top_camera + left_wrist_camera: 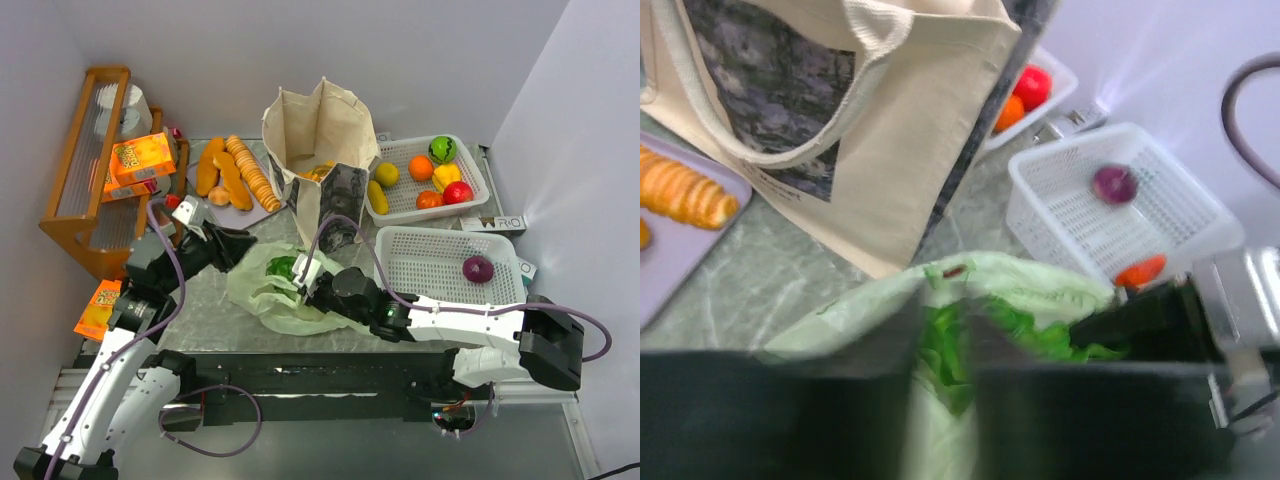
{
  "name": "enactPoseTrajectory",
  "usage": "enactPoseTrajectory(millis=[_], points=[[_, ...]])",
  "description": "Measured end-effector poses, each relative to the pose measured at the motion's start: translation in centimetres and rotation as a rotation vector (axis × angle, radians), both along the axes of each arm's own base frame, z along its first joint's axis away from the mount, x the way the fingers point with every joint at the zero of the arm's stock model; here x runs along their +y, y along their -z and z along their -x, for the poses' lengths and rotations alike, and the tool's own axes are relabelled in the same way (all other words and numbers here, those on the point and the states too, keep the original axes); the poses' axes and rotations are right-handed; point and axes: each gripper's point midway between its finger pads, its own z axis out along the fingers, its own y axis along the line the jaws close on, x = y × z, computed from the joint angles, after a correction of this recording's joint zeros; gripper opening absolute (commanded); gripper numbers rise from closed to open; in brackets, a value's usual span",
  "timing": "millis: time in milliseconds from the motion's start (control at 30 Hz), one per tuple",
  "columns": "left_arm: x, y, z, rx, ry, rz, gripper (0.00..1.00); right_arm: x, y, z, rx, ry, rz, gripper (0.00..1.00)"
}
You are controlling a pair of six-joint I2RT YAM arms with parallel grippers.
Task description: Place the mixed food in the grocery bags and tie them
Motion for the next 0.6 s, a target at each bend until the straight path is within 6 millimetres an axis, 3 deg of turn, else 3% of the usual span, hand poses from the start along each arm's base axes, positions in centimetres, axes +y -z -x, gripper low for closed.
enactPoseTrajectory(millis=[67,167,233,333,600], points=[[-0.2,-0.4,0.6,-0.003,0.036,-0.032,0.85,-0.1,-0.2,-0.2,-0.008,0.013,0.001,0.0],[-0.8,-2.1,2.0,-0.038,0.117,-0.074,0.98,-0.3,-0.1,-0.5,-0.012,0.032,0.006,0.0],[-1.2,-3.3,3.3,-0.067,0.18,-0.093,0.99,-0.4,-0.1,-0.6,-0.011,0.04,0.008,0.0],[-1.8,-3.2,5.1,-0.063,0.266,-0.117,1.0,-0.6,0.2,-0.7,0.001,0.048,0.012,0.0],[-5.1,1.0,9.1,0.051,0.42,-0.231,0.96,-1.5,0.5,-1.8,0.057,0.065,0.013,0.0]])
